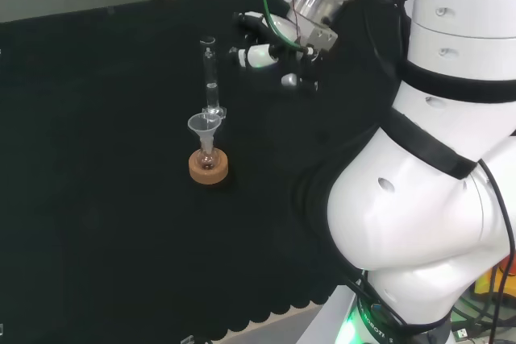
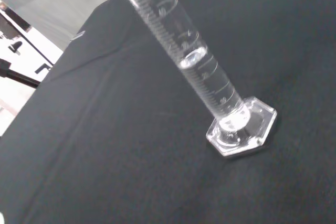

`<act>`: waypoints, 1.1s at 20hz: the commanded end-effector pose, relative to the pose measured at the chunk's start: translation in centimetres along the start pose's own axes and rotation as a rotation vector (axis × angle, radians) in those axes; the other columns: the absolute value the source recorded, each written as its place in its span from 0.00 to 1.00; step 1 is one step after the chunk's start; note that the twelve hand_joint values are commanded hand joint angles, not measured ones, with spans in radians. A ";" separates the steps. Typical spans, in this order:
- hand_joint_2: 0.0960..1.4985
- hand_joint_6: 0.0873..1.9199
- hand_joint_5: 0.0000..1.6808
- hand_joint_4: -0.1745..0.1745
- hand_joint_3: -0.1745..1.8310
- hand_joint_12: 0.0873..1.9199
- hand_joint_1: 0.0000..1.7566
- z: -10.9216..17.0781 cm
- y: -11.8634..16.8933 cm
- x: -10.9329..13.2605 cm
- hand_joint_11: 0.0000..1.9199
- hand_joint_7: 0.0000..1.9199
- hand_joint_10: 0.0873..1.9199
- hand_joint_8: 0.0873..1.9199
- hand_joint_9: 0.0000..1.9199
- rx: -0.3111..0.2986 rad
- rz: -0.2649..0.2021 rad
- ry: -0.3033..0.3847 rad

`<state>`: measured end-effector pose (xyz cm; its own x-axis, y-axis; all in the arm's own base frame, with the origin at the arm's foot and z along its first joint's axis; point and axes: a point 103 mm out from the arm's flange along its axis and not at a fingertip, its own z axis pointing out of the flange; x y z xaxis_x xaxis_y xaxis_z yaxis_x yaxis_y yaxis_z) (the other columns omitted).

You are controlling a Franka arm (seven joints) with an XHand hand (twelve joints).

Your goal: Pick up the graduated cylinder.

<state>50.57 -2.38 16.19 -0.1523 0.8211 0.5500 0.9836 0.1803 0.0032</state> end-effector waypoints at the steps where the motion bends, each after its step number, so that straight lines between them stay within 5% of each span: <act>1: 0.47 0.00 0.19 0.45 0.32 0.69 0.44 3.0 0.7 -0.5 0.14 0.14 0.29 0.31 0.25 -0.002 -0.033 0.115; 22: 0.42 0.00 0.25 0.39 0.39 0.67 0.49 6.7 2.5 -0.9 0.21 0.22 0.26 0.30 0.34 -0.041 -0.126 0.244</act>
<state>52.16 0.48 10.51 -0.2401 0.6633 0.7088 0.9653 0.2403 0.1021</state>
